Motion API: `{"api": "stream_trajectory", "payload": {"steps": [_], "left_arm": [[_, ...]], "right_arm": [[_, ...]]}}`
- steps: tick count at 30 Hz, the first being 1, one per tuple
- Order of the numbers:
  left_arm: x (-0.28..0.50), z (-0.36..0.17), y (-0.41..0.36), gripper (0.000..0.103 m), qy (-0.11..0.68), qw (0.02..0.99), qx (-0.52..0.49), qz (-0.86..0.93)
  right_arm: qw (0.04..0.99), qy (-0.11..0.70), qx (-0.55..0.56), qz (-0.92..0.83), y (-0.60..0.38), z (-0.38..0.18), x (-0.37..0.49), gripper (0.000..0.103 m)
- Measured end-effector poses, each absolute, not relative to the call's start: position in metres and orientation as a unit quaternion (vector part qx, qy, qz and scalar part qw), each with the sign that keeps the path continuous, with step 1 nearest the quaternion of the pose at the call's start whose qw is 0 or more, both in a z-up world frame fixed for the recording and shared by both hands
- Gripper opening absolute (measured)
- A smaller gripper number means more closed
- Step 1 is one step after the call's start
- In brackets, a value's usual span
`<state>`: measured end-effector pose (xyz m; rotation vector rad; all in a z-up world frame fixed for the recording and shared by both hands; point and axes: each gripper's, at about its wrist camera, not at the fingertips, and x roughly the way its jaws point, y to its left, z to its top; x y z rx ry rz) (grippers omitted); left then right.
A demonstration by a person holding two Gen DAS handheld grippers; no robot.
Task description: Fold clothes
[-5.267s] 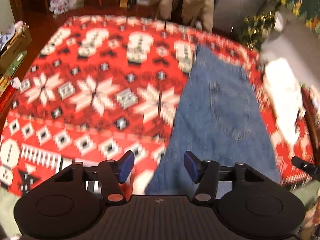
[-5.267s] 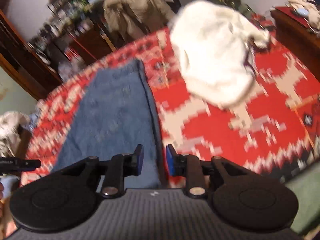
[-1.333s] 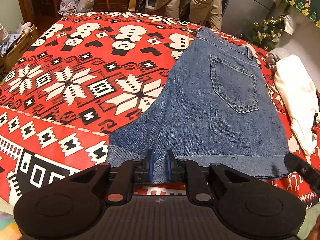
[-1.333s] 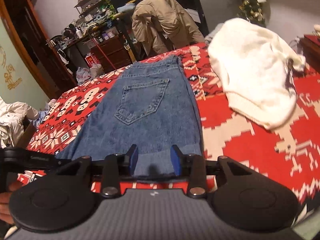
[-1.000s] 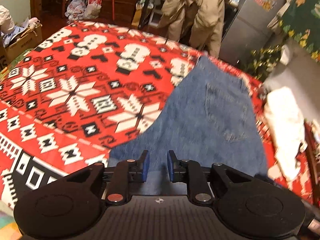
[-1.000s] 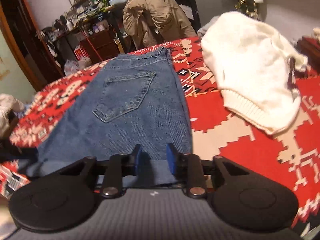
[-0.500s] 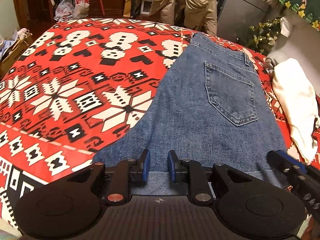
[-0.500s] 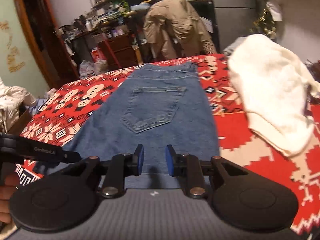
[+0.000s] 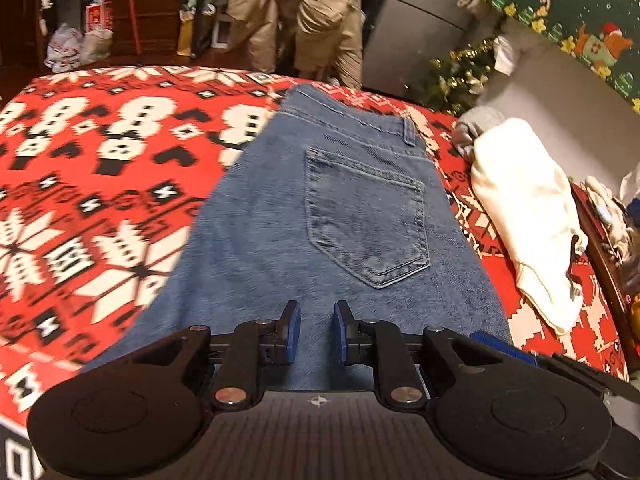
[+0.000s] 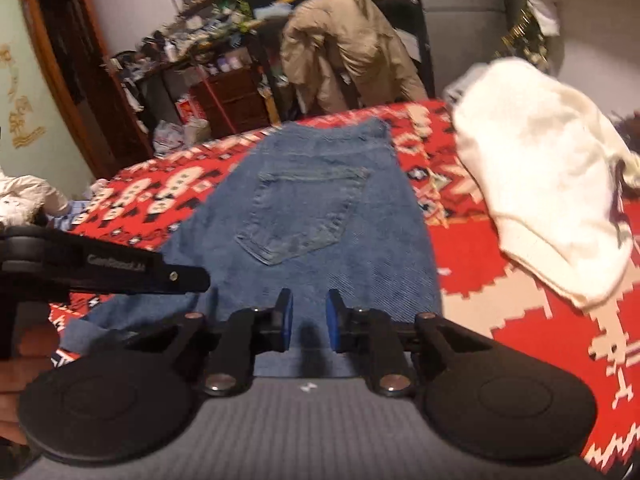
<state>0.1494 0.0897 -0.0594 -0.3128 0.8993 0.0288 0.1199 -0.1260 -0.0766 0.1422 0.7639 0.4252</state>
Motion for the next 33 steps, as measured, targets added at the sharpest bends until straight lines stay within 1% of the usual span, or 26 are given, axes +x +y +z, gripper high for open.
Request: {"api": "stream_trajectory", "payload": {"steps": [3,6,9,12,13,16,18,22,25,27,28,29,33], "left_arm": [[0.15,-0.067,0.088,0.019,0.45,0.881,-0.143,0.016],[0.145,-0.066,0.084,0.02,0.459,0.88,-0.122,0.016],[0.141,-0.061,0.081,0.019,0.446,0.888,-0.114,0.009],[0.148,-0.056,0.08,0.019,0.425,0.897,-0.118,0.001],[0.151,-0.055,0.081,0.02,0.419,0.9,-0.122,-0.001],[0.165,-0.065,0.083,0.02,0.437,0.891,-0.121,0.016],[0.163,-0.068,0.084,0.021,0.434,0.893,-0.12,0.013],[0.159,-0.064,0.078,0.026,0.432,0.895,-0.112,-0.007],[0.161,-0.056,0.082,0.026,0.419,0.898,-0.13,-0.017],[0.163,-0.05,0.088,0.026,0.405,0.902,-0.148,-0.018],[0.166,-0.048,0.092,0.026,0.399,0.903,-0.157,-0.015],[0.169,-0.047,0.097,0.026,0.394,0.904,-0.165,-0.01],[0.192,-0.057,0.113,0.026,0.414,0.89,-0.19,0.024]], "right_arm": [[0.904,0.374,0.08,0.191,-0.132,-0.079,0.125,0.024],[0.904,0.386,0.057,0.174,-0.132,-0.081,0.129,0.024],[0.908,0.383,0.027,0.166,-0.131,-0.08,0.131,0.025],[0.914,0.364,0.03,0.176,-0.132,-0.078,0.135,0.029],[0.916,0.357,0.034,0.18,-0.132,-0.079,0.138,0.031],[0.917,0.356,0.032,0.174,-0.127,-0.084,0.151,0.032],[0.918,0.363,0.019,0.162,-0.125,-0.089,0.156,0.032],[0.913,0.385,-0.005,0.137,-0.129,-0.091,0.154,0.032],[0.909,0.393,0.042,0.13,-0.144,-0.086,0.152,0.031],[0.915,0.374,0.069,0.136,-0.15,-0.083,0.154,0.03],[0.919,0.36,0.075,0.141,-0.151,-0.082,0.157,0.025],[0.924,0.346,0.077,0.146,-0.15,-0.081,0.16,0.017],[0.929,0.332,0.057,0.156,-0.137,-0.087,0.172,0.017]]}}
